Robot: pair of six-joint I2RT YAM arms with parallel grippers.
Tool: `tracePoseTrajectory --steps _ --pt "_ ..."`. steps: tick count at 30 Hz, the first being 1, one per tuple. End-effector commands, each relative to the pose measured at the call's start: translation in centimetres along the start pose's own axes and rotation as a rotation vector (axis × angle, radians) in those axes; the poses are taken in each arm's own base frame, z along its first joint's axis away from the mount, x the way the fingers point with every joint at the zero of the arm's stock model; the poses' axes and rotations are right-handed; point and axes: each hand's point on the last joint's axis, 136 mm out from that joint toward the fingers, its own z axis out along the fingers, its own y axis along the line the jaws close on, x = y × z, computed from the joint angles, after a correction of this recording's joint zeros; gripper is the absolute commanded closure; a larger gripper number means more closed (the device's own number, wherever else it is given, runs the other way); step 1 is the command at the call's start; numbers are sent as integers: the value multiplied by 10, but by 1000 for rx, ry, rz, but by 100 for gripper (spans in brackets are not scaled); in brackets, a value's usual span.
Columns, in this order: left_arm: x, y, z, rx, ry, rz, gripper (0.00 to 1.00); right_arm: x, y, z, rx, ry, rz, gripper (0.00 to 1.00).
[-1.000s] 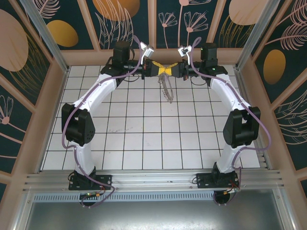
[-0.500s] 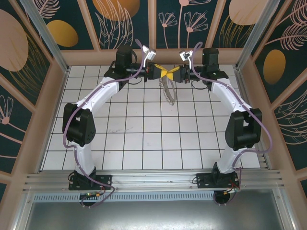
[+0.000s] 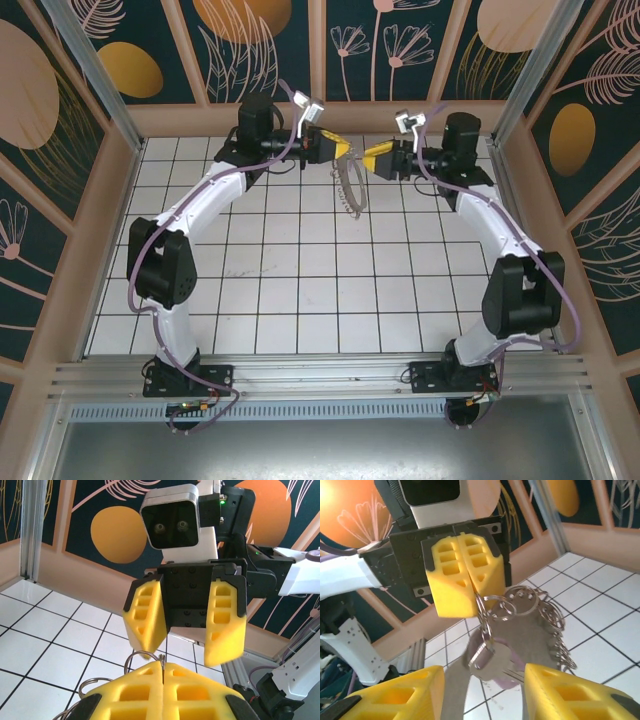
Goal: Put the keys on the keyring
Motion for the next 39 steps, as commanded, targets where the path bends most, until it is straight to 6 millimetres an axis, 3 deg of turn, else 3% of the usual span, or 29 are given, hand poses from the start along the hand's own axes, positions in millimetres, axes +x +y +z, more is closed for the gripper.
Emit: tracePoseTrajectory --steps 1,5,9,17,20,25,32,39 --pt "-27 -31 -7 40 -44 100 100 -35 11 -18 77 -145 -79 53" --pt "-34 -36 -10 31 -67 115 100 -36 -10 -27 240 -251 -25 53" --pt "-42 -43 -14 24 -113 132 100 -22 -18 -22 327 -312 19 53" --pt "-46 -42 -17 0 -145 137 100 6 22 20 309 -304 18 53" --pt "-47 -42 -17 3 -149 139 100 12 27 23 330 -293 9 53" --pt "-46 -44 -17 17 -160 127 100 8 24 10 387 -315 -24 53" --pt "-45 -50 -18 45 -166 116 100 -14 23 -16 398 -392 -77 51" --pt "-44 -51 -18 49 -165 111 100 -20 5 -10 403 -376 -78 52"
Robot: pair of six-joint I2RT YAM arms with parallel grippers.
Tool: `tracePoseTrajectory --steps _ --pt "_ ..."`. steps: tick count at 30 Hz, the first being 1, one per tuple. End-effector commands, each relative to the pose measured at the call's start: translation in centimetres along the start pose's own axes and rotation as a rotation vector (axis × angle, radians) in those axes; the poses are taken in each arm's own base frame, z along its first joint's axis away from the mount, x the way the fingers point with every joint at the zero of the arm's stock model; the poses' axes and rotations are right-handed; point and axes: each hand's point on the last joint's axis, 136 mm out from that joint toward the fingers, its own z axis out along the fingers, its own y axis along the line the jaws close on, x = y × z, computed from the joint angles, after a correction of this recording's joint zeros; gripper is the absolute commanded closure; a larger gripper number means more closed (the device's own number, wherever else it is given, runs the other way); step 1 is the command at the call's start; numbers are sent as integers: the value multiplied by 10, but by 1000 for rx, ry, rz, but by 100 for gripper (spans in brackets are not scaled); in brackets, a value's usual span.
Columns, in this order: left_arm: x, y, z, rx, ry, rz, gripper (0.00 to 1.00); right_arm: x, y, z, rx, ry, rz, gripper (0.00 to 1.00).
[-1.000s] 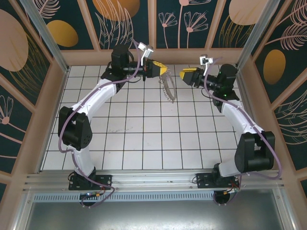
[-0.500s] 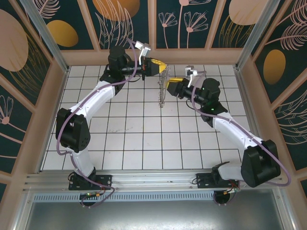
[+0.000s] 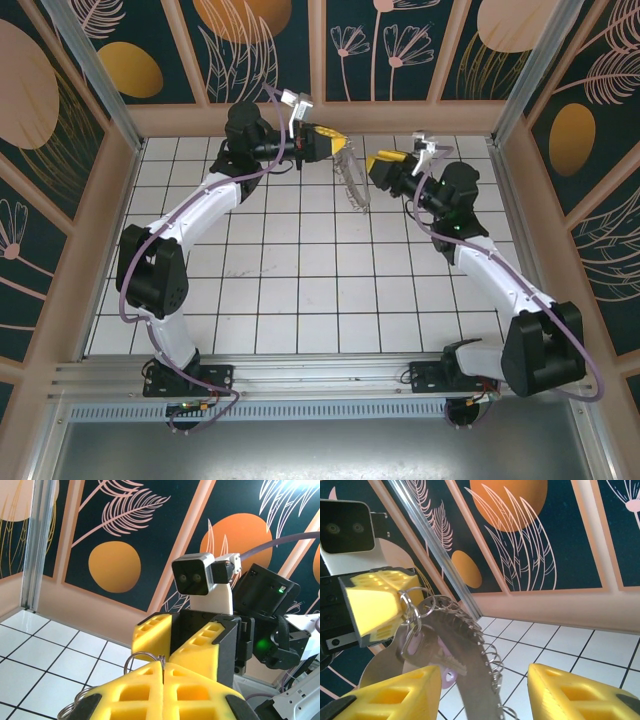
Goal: Put the keys on the keyring
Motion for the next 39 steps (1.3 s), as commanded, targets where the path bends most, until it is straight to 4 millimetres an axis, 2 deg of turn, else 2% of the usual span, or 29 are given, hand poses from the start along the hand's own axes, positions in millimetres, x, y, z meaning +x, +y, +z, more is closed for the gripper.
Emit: tracePoseTrajectory --steps 1,9,15,26,28,32,34,38,39 --pt "-25 -30 -4 50 -39 88 100 -14 5 8 -37 -35 -44 52" --pt "-25 -27 -3 50 -40 82 100 -5 33 15 -143 -6 -78 50" --pt "-24 -27 -3 61 -41 69 100 -5 46 22 -187 3 -98 49" --pt "-24 -30 -3 70 -39 69 100 -13 46 41 -195 8 -114 51" --pt "-24 -30 -3 68 -40 69 100 -14 47 42 -200 14 -117 58" --pt "-25 -32 -3 68 -42 73 100 -10 50 40 -210 26 -122 80" --pt "-25 -32 -3 68 -42 74 100 -8 53 38 -218 31 -124 88" --pt "-26 -31 -3 66 -46 78 100 -3 59 35 -232 50 -129 100" --pt "-27 -32 -3 66 -46 80 100 -1 60 35 -234 57 -128 100"
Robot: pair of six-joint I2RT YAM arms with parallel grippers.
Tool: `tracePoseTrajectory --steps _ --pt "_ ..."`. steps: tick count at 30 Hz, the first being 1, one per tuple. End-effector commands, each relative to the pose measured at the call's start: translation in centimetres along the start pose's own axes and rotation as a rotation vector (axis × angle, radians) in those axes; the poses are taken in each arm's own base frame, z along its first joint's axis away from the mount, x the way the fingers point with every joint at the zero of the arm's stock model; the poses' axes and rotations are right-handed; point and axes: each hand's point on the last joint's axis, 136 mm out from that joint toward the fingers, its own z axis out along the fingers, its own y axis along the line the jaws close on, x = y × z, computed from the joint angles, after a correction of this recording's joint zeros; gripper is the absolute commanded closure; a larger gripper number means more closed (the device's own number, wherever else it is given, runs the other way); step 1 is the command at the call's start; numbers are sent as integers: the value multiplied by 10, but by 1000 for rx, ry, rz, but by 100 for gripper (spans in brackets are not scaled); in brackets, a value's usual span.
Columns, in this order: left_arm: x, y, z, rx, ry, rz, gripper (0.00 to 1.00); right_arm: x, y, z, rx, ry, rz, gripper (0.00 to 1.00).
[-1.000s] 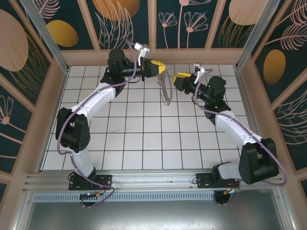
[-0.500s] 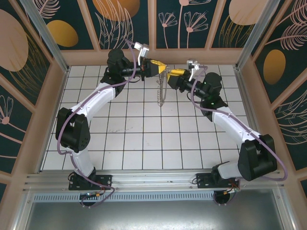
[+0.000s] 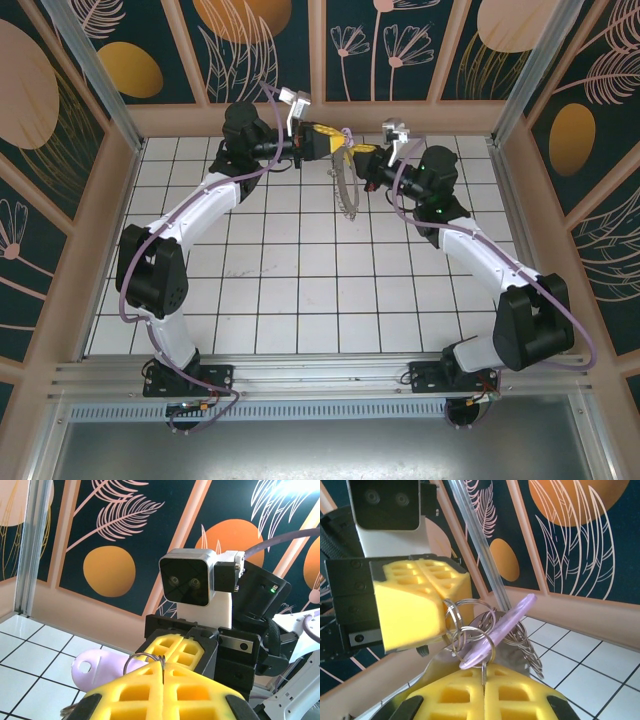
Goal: Put the keys on the keyring
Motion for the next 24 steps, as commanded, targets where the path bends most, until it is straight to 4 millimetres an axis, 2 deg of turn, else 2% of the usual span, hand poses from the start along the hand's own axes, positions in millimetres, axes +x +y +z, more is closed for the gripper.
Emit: tracePoseTrajectory --steps 1,12,14,16,24 --pt "-22 -25 -2 38 -34 85 100 -6 21 -2 -52 2 -39 100" --pt "-24 -25 -2 34 -40 93 100 29 43 -4 -112 136 -33 99" --pt "-24 -25 -2 34 -39 91 100 28 43 -10 -93 139 -47 75" --pt "-23 -26 -2 36 -36 92 100 21 39 -18 -62 119 -62 66" --pt "-22 -28 -2 46 -28 92 100 -48 7 -66 25 -117 -32 62"
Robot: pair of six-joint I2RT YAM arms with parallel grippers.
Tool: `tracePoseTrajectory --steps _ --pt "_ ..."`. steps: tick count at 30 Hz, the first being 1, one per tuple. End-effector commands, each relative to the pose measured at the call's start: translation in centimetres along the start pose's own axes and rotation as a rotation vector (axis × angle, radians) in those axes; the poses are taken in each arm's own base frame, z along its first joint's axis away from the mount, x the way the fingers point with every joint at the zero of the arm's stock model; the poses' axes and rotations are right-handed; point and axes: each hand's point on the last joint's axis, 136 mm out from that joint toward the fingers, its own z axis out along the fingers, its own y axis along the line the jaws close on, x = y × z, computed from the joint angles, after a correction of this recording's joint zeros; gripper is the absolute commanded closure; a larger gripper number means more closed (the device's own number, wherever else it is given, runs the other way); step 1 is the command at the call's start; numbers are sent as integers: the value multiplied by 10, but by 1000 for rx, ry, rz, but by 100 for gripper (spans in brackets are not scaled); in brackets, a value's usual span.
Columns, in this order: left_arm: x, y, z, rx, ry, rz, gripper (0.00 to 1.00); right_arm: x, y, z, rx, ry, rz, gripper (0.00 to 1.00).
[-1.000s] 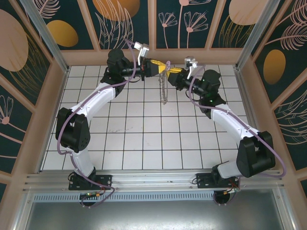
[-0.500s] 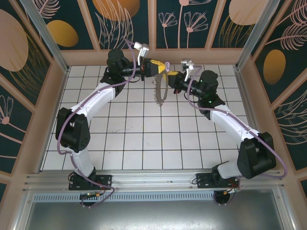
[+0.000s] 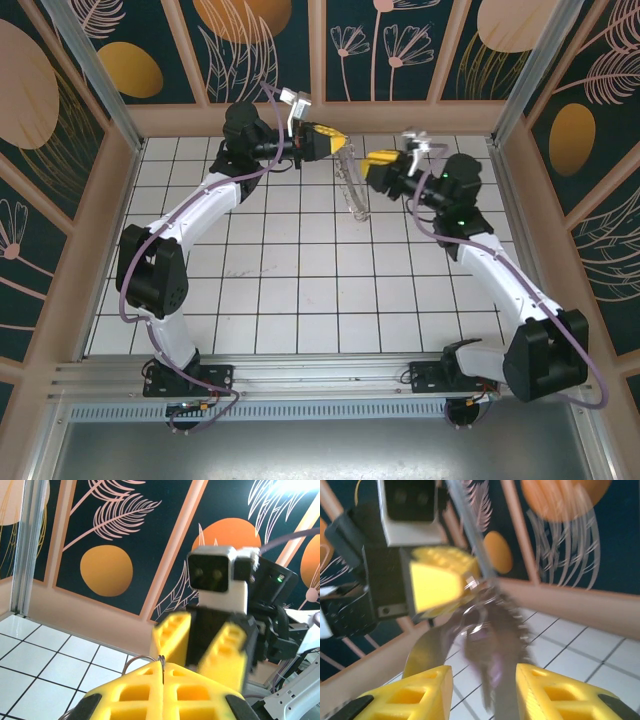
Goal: Put the keys on the keyring
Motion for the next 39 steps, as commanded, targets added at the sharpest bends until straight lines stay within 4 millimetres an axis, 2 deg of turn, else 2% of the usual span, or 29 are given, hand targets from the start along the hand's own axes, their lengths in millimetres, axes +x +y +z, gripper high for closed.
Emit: tracePoseTrajectory --steps 1,6,11,22,39 --pt "-22 -26 -2 40 -29 91 100 -38 5 -15 -36 -128 -4 61" --pt "-20 -28 -2 50 -23 96 100 -56 -4 -3 -65 -176 22 61" --pt "-22 -31 -3 56 -25 101 100 -61 -5 8 -144 -216 84 62" --pt "-24 -33 -3 59 -30 102 100 -34 27 27 -280 -214 149 61" --pt "-25 -33 -3 62 -36 102 100 -17 26 37 -306 -218 232 62"
